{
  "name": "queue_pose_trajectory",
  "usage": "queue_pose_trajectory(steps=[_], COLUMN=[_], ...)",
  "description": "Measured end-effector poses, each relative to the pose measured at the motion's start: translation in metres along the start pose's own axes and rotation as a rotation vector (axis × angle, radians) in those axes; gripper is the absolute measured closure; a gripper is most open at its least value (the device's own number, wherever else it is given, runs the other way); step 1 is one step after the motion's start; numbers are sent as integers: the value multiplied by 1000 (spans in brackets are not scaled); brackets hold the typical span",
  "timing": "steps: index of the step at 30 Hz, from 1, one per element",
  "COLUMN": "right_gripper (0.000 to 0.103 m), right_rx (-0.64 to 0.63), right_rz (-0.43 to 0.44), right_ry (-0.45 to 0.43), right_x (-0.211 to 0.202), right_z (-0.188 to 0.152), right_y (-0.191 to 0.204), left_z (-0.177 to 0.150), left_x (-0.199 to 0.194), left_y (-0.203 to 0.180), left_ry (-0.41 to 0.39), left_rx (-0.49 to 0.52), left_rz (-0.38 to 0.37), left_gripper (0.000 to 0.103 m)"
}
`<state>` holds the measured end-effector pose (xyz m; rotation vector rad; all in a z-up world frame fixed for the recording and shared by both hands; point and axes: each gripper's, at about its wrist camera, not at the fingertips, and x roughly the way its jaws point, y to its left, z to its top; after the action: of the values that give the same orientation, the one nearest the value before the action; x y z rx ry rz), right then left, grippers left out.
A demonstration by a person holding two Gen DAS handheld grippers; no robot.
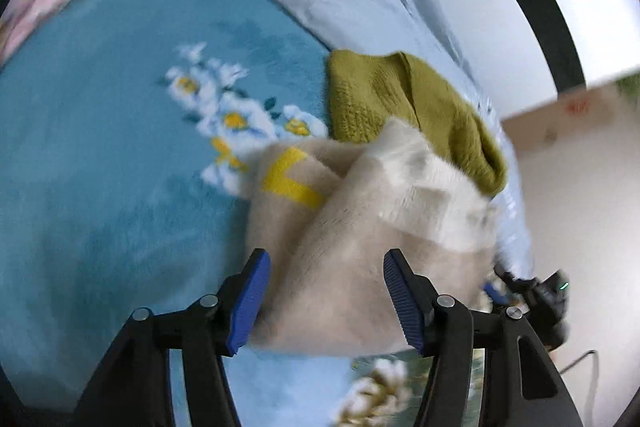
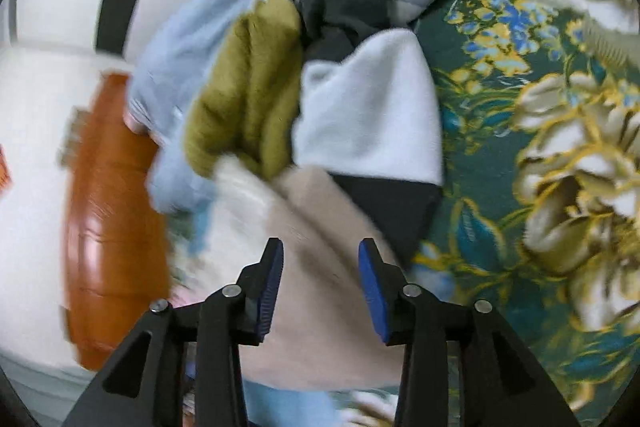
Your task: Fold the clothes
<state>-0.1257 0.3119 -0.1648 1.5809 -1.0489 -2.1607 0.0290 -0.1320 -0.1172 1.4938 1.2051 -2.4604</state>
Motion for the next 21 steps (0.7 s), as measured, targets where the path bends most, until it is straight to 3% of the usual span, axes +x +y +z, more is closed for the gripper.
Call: queue_pose_trajectory(steps=[2,6,7,8,10,11,12,14,21], right_gripper=[63,63,63,60,60,65,81,88,91], right_rx=[-46,-81,-94,-107,-124,-127,-131,-145,-181], right_rz=[-55,-66,-69,-81,-125,-144,-164,-199,-129], right_ry=[12,-4,-4,-1,8,12,17,26,-32], right_x=[6,12,13,14,16,16,15,12,-5], right_z=[-2,-3,-3,-3,-3,-4,-3,-4,-5], right_y=[5,23,28,32,38,39,40,43,50], left_z=[5,9,9,8,6,5,3,0,4], left_x=[17,35,37,39,41,42,41,34,5], left_y=[-4,-12,-14,-17,-22,-25,-27,-28,7], left_ry=[11,21,13,10,15,17,13,-5,-73], left_rx=[37,73,80,89,114,137,160,189,88], left_rz=[32,66,65,64,74,77,81,62,-15], left_gripper=[40,43,52,69,84,89,89,90,90])
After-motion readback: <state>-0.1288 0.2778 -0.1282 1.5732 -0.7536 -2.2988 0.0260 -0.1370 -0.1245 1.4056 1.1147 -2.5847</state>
